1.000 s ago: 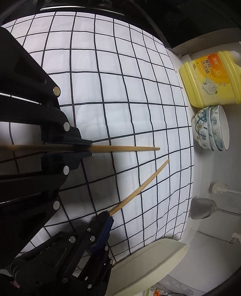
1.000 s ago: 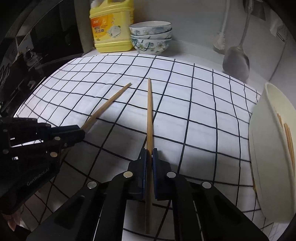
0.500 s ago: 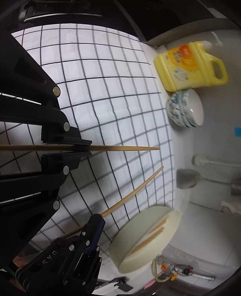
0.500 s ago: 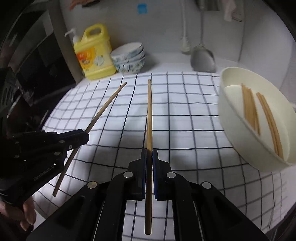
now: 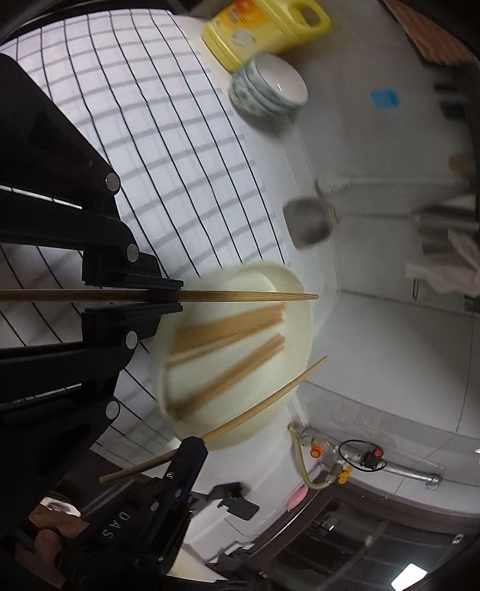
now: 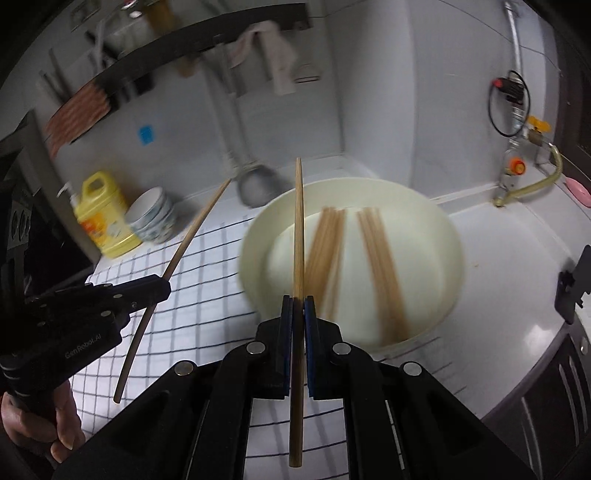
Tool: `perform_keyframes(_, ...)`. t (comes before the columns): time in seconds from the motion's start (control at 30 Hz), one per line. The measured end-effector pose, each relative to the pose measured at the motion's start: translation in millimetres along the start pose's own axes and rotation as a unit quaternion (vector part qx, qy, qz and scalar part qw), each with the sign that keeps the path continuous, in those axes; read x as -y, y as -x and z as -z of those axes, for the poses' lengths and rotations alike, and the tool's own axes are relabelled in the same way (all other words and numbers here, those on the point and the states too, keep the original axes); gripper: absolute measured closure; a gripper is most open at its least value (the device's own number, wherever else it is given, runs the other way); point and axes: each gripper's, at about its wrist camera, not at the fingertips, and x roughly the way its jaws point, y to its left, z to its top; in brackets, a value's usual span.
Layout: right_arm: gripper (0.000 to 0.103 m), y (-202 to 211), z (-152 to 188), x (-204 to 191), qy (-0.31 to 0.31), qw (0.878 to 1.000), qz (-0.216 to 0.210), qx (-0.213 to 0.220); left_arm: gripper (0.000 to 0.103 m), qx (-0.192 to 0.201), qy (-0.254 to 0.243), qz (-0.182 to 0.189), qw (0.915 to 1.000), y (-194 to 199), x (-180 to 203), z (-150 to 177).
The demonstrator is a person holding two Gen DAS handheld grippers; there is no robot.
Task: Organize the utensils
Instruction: 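Carry the chopstick over the cream basin with the right tool, then open the right tool to release the chopstick into the basin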
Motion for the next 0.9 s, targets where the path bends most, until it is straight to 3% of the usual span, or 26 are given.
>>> perform_keyframes(0.33, 0.097, -58, -47, 89, -0.019, 0.999, -0.021, -0.027, 0.096, -0.04, 0.021, -0.024, 0.9987, -87, 51, -65)
perform_keyframes(0.7, 0.097, -110, -54, 103, -0.037, 0.996, -0.027, -0.074, 0.095, -0.085, 0.02, -0.032, 0.9956, -142, 49, -81)
perform_keyframes(0.77, 0.096, -110, -54, 104, -0.038, 0.996, -0.017, -0.078, 0.077, -0.089, 0.025, -0.038, 0.995, -143, 45, -81)
perform_keyframes(0.83, 0.081, -103, -54, 106, -0.042, 0.997, -0.008, -0.07, 0.031, -0.081, 0.028, -0.057, 0.9946, -137, 39, -81)
perform_keyframes(0.9, 0.077, -96, -53, 109, -0.043, 0.997, 0.002, -0.063, 0.026, -0.062, 0.033, -0.067, 0.9953, -127, 33, -81)
